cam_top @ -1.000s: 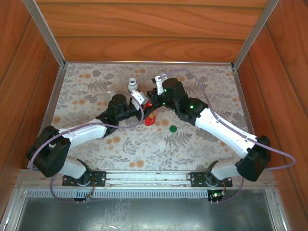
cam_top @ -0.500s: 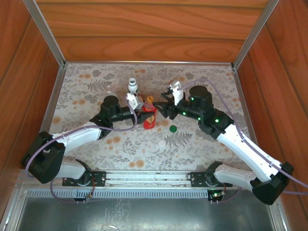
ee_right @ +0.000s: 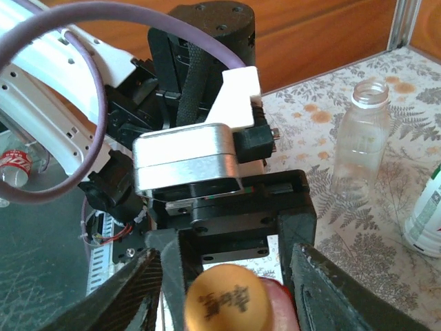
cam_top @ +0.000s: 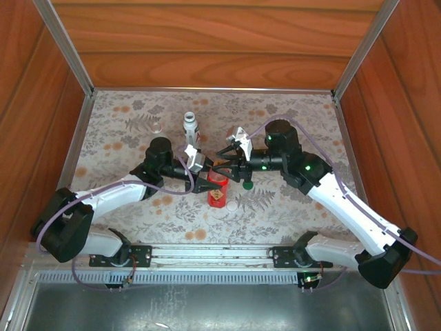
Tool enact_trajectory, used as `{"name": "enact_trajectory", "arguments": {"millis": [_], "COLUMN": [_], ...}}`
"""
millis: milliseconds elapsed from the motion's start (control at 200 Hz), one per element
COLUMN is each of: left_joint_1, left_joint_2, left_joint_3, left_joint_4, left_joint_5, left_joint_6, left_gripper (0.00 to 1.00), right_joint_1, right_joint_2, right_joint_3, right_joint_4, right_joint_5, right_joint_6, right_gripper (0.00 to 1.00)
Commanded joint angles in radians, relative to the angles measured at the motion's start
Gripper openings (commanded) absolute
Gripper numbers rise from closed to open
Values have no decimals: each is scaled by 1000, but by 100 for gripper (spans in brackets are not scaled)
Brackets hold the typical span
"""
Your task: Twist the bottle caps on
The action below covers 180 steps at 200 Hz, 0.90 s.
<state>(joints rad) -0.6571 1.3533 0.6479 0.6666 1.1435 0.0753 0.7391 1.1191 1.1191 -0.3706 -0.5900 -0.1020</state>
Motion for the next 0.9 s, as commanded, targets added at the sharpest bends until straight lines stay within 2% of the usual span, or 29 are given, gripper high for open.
{"name": "enact_trajectory", "arguments": {"millis": [0, 80, 285, 400, 465, 600, 640, 720, 819, 894], "left_joint_1": [-6, -6, -7, -6, -8, -22, -28, -35, -34, -34], "left_joint_2": [-8, -11, -9, -9, -5, 26, 35, 48, 44, 31], "left_joint_3": [21, 21, 25, 30, 36, 70, 82, 96, 80, 52], "left_joint_4": [25, 25, 24, 25, 25, 27, 27, 27, 27, 27], "left_joint_5": [64, 55, -6, -143, -263, -534, -576, -597, -590, -584], "left_joint_6": [5, 4, -3, -13, -17, -36, -42, -35, -17, 8], "left_gripper": [56, 56, 56, 56, 56, 55, 54, 54, 54, 54], "right_joint_1": [-3, -3, -3, -3, -3, 6, 12, 19, 20, 19], "right_joint_2": [13, 20, 19, 19, 26, 46, 47, 41, 39, 21], "right_joint_3": [34, 38, 32, 26, 19, -17, -37, -63, -57, -60], "right_joint_4": [-29, -41, -50, -35, -8, 85, 114, 146, 118, 116], "right_joint_5": [-43, -51, -10, 63, 144, 384, 439, 526, 542, 530], "right_joint_6": [-24, -32, -32, -13, 19, 116, 123, 127, 115, 108], "right_gripper": [50, 47, 31, 22, 16, 16, 17, 17, 18, 24]}}
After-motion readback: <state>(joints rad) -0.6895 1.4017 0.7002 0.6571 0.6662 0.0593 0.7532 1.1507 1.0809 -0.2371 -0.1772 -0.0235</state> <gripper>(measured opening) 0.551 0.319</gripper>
